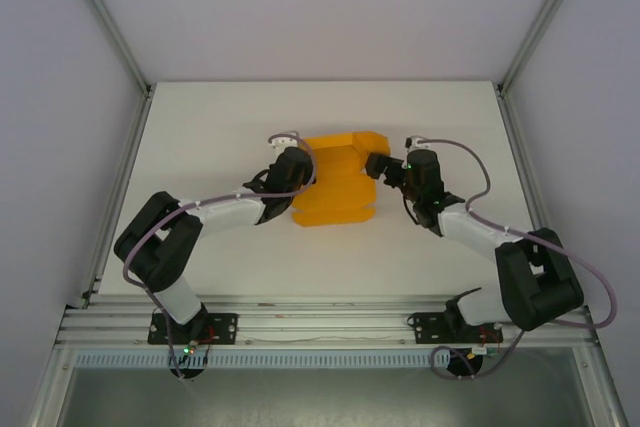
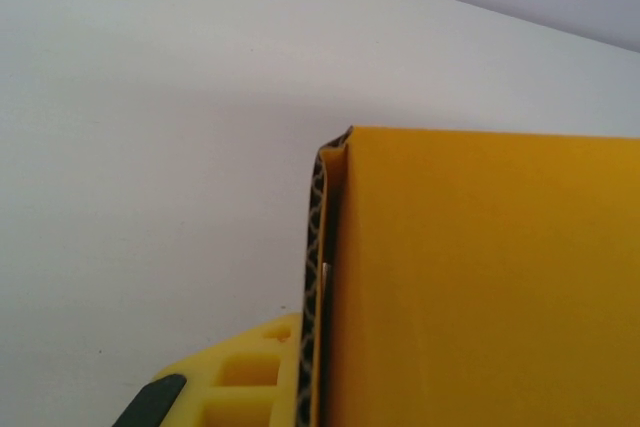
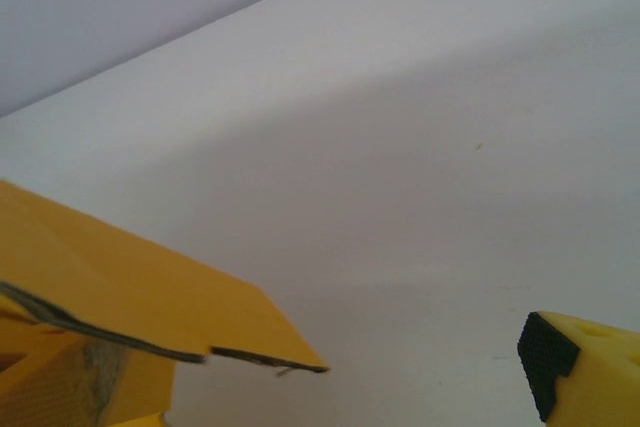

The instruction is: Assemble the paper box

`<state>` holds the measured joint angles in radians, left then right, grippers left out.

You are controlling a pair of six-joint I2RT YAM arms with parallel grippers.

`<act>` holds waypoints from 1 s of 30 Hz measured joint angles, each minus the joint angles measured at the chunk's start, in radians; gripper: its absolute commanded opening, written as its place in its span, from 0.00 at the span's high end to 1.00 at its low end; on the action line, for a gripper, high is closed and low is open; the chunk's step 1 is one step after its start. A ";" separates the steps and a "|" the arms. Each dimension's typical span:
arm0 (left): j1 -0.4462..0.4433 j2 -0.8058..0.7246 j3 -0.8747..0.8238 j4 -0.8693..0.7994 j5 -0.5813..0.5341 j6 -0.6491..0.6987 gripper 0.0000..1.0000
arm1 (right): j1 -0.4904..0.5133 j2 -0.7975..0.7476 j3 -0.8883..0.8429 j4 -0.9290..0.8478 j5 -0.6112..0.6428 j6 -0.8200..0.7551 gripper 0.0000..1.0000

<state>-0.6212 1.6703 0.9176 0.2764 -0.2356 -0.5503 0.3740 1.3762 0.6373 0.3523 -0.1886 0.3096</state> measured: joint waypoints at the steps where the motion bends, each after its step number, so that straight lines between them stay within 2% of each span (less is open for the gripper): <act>1: 0.000 0.000 0.000 0.000 0.004 0.000 1.00 | 0.000 0.016 0.009 0.005 -0.026 -0.003 0.00; 4: -0.001 0.001 0.002 0.000 0.019 -0.001 1.00 | 0.008 0.079 0.044 0.027 -0.112 -0.008 0.00; 8: 0.000 0.001 0.011 0.001 0.026 -0.003 1.00 | 0.031 0.127 0.059 0.031 -0.128 -0.014 0.00; 19: 0.000 0.001 0.011 0.000 0.042 -0.014 1.00 | 0.093 0.117 0.060 0.030 0.077 -0.060 0.00; 25: 0.005 0.000 0.011 0.000 0.055 -0.023 1.00 | 0.087 -0.056 -0.003 -0.058 0.093 -0.112 0.00; 30: 0.025 -0.026 -0.009 -0.001 0.073 -0.021 1.00 | 0.047 -0.277 -0.032 -0.209 0.007 -0.185 0.00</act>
<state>-0.5961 1.6447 0.9085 0.2752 -0.1627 -0.5709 0.4210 1.0996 0.6056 0.1432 -0.1814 0.1242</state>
